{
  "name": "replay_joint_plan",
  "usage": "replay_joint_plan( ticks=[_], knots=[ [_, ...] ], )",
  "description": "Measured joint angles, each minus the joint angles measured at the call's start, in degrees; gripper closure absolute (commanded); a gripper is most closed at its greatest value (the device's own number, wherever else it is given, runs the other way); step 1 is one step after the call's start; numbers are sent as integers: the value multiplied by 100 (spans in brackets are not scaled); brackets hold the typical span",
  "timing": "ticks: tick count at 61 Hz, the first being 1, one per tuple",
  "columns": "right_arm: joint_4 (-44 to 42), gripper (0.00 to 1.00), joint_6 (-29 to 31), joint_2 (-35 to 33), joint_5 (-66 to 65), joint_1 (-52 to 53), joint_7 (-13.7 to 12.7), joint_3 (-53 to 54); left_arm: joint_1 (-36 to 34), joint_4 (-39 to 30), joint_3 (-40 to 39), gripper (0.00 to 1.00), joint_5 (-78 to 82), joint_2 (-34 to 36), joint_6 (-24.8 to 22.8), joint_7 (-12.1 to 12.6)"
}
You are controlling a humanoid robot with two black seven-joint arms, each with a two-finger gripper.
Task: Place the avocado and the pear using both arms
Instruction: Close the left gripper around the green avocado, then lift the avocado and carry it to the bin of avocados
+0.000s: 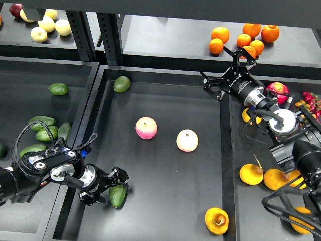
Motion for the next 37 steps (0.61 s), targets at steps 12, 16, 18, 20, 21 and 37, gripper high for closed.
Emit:
replay_joint_plan(
  ticks=[12, 16, 18, 20, 21, 37],
  knots=[
    [0, 0, 0, 0, 0, -25, 0, 0, 31, 81, -164, 56, -7, -17, 0, 0],
    [3, 0, 0, 0, 0, -30, 5, 0, 34, 85, -219, 59, -8, -18, 0, 0],
    [5, 0, 0, 0, 0, -32, 5, 0, 35, 85, -240, 61, -8, -19, 0, 0],
    [6, 0, 0, 0, 0, -33, 6, 0, 35, 85, -265, 62, -8, -19, 0, 0],
    [7, 0, 0, 0, 0, -33, 6, 0, 34, 84, -280, 62, -8, -19, 0, 0],
    [31, 0, 0, 0, -4, -78, 10, 0, -159, -148, -691, 65, -38, 246, -1, 0]
  ],
)
